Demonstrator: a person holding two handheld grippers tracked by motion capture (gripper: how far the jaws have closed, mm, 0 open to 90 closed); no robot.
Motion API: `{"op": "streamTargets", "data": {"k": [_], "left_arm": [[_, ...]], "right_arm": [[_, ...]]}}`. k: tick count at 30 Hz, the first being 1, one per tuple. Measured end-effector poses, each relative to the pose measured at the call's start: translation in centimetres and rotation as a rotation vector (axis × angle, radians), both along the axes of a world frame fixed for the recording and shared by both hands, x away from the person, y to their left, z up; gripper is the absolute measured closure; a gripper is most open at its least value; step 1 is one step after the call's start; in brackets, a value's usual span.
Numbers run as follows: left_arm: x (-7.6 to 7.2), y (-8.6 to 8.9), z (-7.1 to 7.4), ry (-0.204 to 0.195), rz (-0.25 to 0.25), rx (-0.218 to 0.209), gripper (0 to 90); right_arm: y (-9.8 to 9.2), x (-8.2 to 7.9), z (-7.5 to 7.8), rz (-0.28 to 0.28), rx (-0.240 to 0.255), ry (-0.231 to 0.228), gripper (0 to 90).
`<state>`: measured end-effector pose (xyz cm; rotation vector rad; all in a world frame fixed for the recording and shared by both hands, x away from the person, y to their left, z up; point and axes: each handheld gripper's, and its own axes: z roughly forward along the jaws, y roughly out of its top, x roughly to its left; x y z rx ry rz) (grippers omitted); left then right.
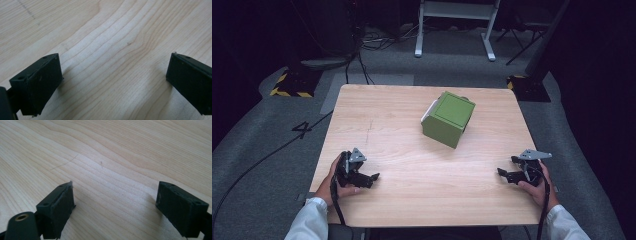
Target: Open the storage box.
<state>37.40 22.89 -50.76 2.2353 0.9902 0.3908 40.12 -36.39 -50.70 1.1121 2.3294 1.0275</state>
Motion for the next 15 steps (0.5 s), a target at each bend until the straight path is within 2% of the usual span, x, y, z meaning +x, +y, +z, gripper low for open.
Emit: {"op": "streamTargets", "data": {"k": [1, 2, 5, 7, 8, 9, 10, 11, 12, 13, 15], "left_arm": [[0.1, -0.1, 0.0, 0.006, -0.013, -0.004, 0.5], [0.4, 0.0, 0.0, 0.017, -0.047, -0.002, 0.5], [0.7, -0.2, 0.0, 0.015, -0.04, -0.007, 0.9], [1.0, -0.5, 0.2, 0.005, -0.045, -0.007, 11.2], [1.1, -0.7, 0.3, -0.007, -0.053, -0.014, 11.2], [1.1, -0.9, 0.4, -0.025, -0.056, -0.01, 20.3], [1.3, -1.3, 0.5, -0.033, -0.053, 0.01, 18.0], [1.5, -1.6, 0.6, -0.02, -0.053, 0.014, 18.0], [1.8, -1.7, 0.9, -0.009, -0.063, 0.005, 18.7], [2.1, -1.9, 1.1, 0.003, -0.072, -0.024, 22.0], [2.5, -2.4, 1.6, -0.001, -0.071, -0.051, 24.8]], "right_arm": [[0.0, 0.0, 0.0, 0.0, 0.0, 0.0, 14.8], [0.0, 0.0, 0.0, 0.0, 0.0, 0.0, 14.8], [0.0, 0.0, 0.0, 0.001, -0.001, -0.001, 14.8], [0.0, 0.0, 0.0, 0.0, -0.001, 0.0, 14.8], [0.0, 0.0, 0.0, 0.001, -0.001, 0.0, 14.8], [0.0, 0.0, 0.0, 0.0, 0.0, 0.0, 14.8], [0.0, 0.0, 0.0, 0.001, -0.001, 0.0, 14.8], [0.0, 0.0, 0.0, 0.001, -0.001, 0.0, 14.8], [0.0, 0.0, 0.0, 0.0, 0.0, 0.0, 14.8], [0.0, 0.0, 0.0, 0.0, -0.001, -0.001, 14.8], [0.0, 0.0, 0.0, 0.0, 0.0, 0.0, 14.8]]}}
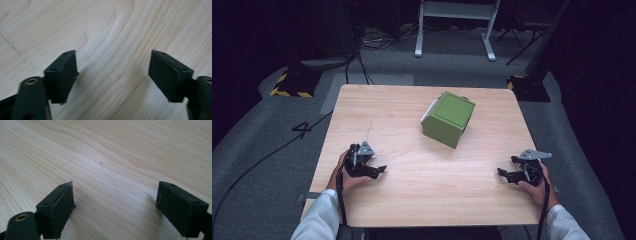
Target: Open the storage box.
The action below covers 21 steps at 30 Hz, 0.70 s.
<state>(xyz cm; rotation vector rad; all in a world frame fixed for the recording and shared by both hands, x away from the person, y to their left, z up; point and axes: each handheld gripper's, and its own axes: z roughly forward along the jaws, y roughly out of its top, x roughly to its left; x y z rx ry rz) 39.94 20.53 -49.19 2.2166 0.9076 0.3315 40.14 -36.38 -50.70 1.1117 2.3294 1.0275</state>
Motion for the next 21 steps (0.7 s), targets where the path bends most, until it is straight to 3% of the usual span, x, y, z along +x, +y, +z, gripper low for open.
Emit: {"op": "streamTargets", "data": {"k": [4, 6, 21], "left_arm": [[1.0, -1.2, 1.3, -0.027, -0.019, -0.054, 23.4], [1.9, -2.5, 2.0, -0.047, -0.057, -0.058, 21.9], [5.8, -8.1, 4.0, -0.084, -0.144, -0.1, 18.5]], "right_arm": [[0.0, 0.0, 0.0, 0.0, 0.0, 0.0, 14.8], [0.0, 0.0, 0.0, -0.001, 0.0, 0.0, 14.8], [0.0, 0.0, 0.0, -0.001, 0.0, 0.0, 14.8]]}}
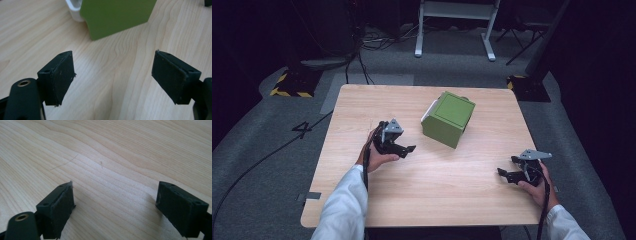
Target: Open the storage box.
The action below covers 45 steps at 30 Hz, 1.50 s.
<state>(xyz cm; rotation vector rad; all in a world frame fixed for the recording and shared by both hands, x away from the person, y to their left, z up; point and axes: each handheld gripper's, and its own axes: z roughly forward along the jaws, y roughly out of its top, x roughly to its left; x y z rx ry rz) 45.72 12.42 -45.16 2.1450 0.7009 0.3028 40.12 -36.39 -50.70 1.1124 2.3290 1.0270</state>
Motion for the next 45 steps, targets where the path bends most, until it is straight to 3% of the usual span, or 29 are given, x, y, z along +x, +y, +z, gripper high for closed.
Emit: {"op": "streamTargets", "data": {"k": [5, 12, 17, 29, 37, 40, 45], "left_arm": [[1.3, -1.6, 0.8, -0.008, -0.021, -0.038, 16.2], [2.7, -4.0, 2.3, -0.04, -0.043, -0.03, 15.9], [3.4, -4.5, 2.8, -0.047, -0.041, -0.042, 15.8], [5.4, -6.0, 3.1, -0.058, -0.046, -0.003, 15.8], [6.6, -6.9, 2.6, -0.013, -0.089, 0.021, 16.1], [6.6, -7.3, 2.2, 0.023, -0.128, 0.027, 16.5], [6.1, -7.4, 1.9, 0.034, -0.162, 0.023, 18.9]], "right_arm": [[0.0, 0.0, 0.0, 0.0, 0.0, 0.0, 14.8], [0.0, 0.0, 0.0, 0.0, 0.0, 0.0, 14.8], [0.0, 0.0, 0.0, 0.0, 0.0, 0.0, 14.8], [0.0, 0.0, 0.0, 0.0, 0.0, 0.0, 14.8], [0.0, 0.0, 0.0, 0.0, 0.0, 0.0, 14.8], [0.0, 0.0, 0.0, 0.0, 0.0, 0.0, 14.8], [0.0, 0.0, 0.0, 0.0, 0.0, 0.0, 14.9]]}}
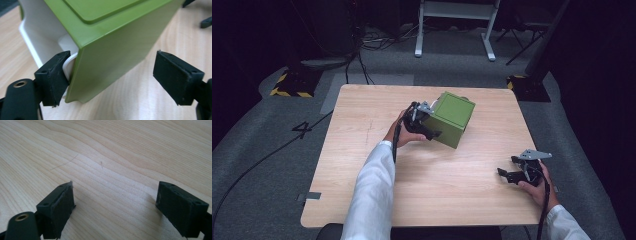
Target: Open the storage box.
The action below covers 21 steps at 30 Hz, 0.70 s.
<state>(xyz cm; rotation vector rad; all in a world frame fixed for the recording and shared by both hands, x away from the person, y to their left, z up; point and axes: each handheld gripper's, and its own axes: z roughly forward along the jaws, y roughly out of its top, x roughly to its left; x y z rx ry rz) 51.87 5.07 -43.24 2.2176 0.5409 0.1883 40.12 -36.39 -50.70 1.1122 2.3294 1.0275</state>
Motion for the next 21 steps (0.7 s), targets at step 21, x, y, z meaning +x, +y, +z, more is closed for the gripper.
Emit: {"op": "streamTargets", "data": {"k": [21], "left_arm": [[-0.9, -1.7, -2.6, 0.04, -0.112, 0.228, 16.0]], "right_arm": [[0.0, 0.0, 0.0, 0.002, 0.001, 0.0, 14.9]]}}
